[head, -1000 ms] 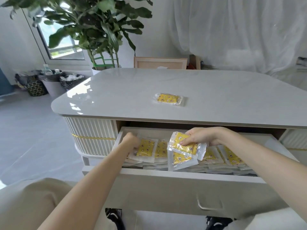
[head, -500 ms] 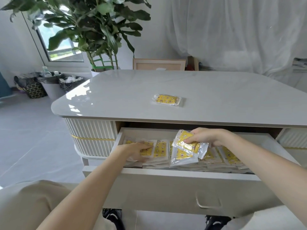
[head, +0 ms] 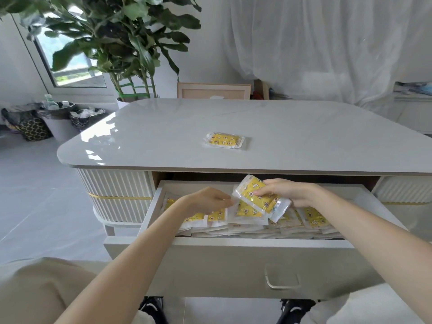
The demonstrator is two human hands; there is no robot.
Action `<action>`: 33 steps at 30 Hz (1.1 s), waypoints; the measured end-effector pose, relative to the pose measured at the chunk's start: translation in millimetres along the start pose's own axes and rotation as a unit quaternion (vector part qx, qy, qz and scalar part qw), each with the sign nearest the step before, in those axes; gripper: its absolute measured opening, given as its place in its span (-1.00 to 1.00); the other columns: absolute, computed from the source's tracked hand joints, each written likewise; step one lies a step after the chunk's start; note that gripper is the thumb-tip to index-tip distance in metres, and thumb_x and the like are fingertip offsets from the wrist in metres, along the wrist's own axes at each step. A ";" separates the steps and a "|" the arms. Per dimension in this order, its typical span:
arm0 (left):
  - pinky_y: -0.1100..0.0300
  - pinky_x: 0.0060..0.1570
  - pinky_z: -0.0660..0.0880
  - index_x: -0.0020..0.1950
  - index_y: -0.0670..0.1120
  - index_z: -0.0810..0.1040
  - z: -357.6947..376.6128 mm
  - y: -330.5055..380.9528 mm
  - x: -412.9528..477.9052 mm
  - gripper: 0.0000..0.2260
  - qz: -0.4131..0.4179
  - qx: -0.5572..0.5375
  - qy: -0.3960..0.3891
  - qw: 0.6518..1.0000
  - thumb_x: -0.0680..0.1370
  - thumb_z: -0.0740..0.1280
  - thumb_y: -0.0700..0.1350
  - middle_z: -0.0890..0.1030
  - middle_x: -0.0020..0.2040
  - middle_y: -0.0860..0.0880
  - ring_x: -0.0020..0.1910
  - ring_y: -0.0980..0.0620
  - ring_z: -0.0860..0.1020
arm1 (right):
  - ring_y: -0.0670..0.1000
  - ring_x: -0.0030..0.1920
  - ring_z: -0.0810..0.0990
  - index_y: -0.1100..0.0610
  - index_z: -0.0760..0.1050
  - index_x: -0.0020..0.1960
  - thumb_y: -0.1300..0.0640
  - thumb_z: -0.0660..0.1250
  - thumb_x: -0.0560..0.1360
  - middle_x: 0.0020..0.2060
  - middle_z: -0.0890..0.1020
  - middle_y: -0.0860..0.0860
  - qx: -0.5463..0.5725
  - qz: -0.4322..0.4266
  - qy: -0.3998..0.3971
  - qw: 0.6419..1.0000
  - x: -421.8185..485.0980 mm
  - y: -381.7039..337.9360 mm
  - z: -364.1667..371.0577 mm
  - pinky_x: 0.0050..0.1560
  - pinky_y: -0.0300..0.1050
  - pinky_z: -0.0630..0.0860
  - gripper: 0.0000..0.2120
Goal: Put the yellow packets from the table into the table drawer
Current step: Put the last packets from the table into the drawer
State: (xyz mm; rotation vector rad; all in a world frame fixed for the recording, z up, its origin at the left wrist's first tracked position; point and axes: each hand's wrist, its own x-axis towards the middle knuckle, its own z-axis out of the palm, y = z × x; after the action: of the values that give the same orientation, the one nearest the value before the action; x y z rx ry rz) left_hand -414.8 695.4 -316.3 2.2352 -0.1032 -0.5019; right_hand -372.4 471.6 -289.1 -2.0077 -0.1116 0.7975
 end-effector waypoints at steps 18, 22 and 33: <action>0.29 -0.45 0.57 -0.10 -0.23 0.52 -20.2 -30.5 6.0 -0.97 -0.207 -0.295 0.094 0.928 0.51 0.36 -0.29 0.59 -0.14 -0.10 -0.25 0.05 0.56 | 0.05 -0.32 0.69 0.28 0.46 0.14 0.19 0.37 0.52 -0.18 0.68 0.16 0.010 0.084 0.058 0.995 11.7 9.0 2.3 -0.30 -0.09 0.64 -0.75; 0.26 -0.22 0.53 0.00 -0.24 0.54 -12.1 -33.4 18.4 -0.89 -0.218 -0.199 0.098 0.950 0.50 0.39 -0.27 0.60 0.02 -0.15 -0.19 0.04 0.55 | 0.04 -0.32 0.68 0.25 0.47 0.02 0.17 0.46 0.46 -0.19 0.70 0.16 0.019 0.091 0.085 0.992 15.6 9.4 0.2 -0.32 -0.10 0.64 -0.76; 0.07 -0.06 0.62 0.26 -0.12 0.35 3.9 -29.5 22.7 -0.49 -0.099 0.061 0.175 0.978 0.40 0.50 -0.14 0.56 -0.06 -0.08 -0.36 -0.03 0.60 | 0.02 -0.35 0.70 0.33 0.35 0.28 0.17 0.55 0.35 -0.08 0.67 0.21 0.074 0.077 0.166 0.980 22.5 15.0 2.5 -0.35 -0.15 0.64 -0.39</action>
State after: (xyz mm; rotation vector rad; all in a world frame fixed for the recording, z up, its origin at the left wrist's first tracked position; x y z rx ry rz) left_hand -398.2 706.6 -347.9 2.4334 0.2813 -0.2023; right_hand -359.7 473.7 -312.9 -1.9939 0.2913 0.5388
